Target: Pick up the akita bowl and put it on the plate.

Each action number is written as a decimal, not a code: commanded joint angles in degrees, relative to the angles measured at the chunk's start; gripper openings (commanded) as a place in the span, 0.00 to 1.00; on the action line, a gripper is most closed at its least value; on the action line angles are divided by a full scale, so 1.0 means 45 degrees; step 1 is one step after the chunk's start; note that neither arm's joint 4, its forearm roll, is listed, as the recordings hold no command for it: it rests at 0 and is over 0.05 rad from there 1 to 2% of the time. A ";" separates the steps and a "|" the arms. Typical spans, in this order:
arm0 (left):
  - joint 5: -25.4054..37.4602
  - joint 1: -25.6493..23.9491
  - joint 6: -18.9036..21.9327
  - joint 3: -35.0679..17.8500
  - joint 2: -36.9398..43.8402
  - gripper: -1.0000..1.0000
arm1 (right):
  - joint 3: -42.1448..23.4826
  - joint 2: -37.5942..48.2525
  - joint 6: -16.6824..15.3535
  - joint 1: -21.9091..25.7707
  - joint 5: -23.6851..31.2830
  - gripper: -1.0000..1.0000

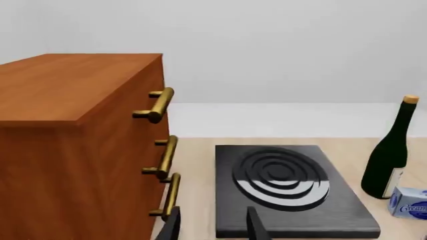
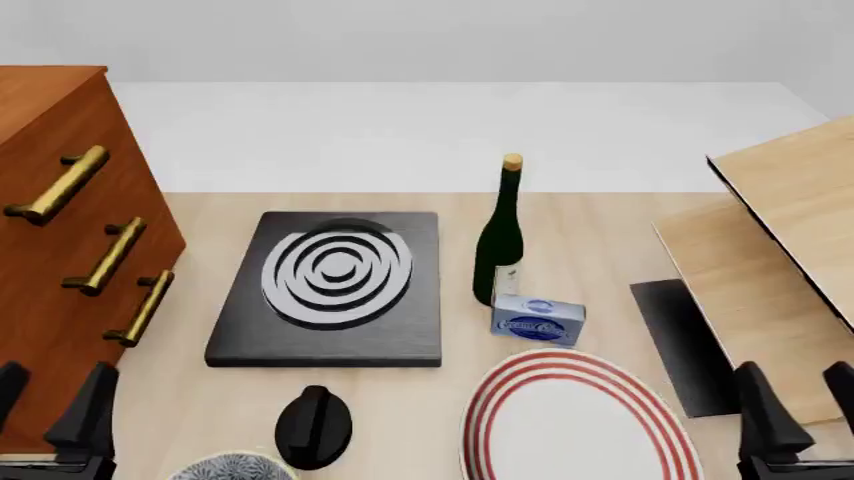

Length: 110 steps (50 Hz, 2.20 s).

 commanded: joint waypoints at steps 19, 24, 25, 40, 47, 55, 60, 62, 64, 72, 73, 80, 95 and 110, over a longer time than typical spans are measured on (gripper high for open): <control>0.1311 -0.0103 0.0685 -0.0464 -0.0003 1.00 | -0.0052 0.0106 0.0003 0.0021 -0.0039 1.00; 0.2217 -0.0115 0.1172 -0.0886 0.0001 1.00 | -0.0034 0.0144 0.0001 0.0025 -0.0097 1.00; 0.2374 -0.0135 0.1064 -0.0971 0.0004 1.00 | -0.0034 0.0144 0.0001 0.0025 -0.0097 1.00; 0.5330 -0.0686 0.1227 -0.2103 -0.0003 1.00 | -0.0043 0.0069 0.0000 0.0038 -0.0017 1.00; 0.6561 -0.1150 0.0761 -0.2418 0.0002 1.00 | -0.0035 0.0079 0.0002 0.0043 -0.0030 1.00; 0.7455 -0.1375 0.0938 -0.2582 0.0006 1.00 | -0.0048 0.0051 0.0001 0.0045 0.0005 1.00; 0.8022 -0.1483 0.0823 -0.2715 0.0013 1.00 | -0.0106 0.0039 0.0004 0.0051 0.0084 1.00; 0.8271 -0.1665 0.0718 -0.2770 0.0008 1.00 | -0.0106 0.0037 0.0006 0.0050 0.0083 1.00; 0.8534 -0.1883 0.0423 -0.2724 0.0017 1.00 | -0.0107 0.0030 -0.0003 0.0046 0.0081 1.00; 0.9558 -0.2265 0.0036 -0.3089 0.0005 1.00 | -0.0106 0.0036 0.0003 0.0048 0.0084 1.00; 0.9680 -0.2522 0.0134 -0.3006 0.0006 1.00 | -0.0107 0.0032 0.0001 0.0048 0.0082 1.00; 1.0131 -0.2592 -0.0192 -0.3135 0.0005 1.00 | -0.0107 0.0027 -0.0004 0.0051 0.0079 1.00; 1.2220 -0.2517 -0.0099 -0.4889 0.0332 1.00 | -0.0107 0.0031 0.0001 0.0048 0.0082 1.00; 1.2534 -0.3421 -0.0760 -0.5467 0.1066 1.00 | -0.0106 0.0035 0.0006 0.0047 0.0083 1.00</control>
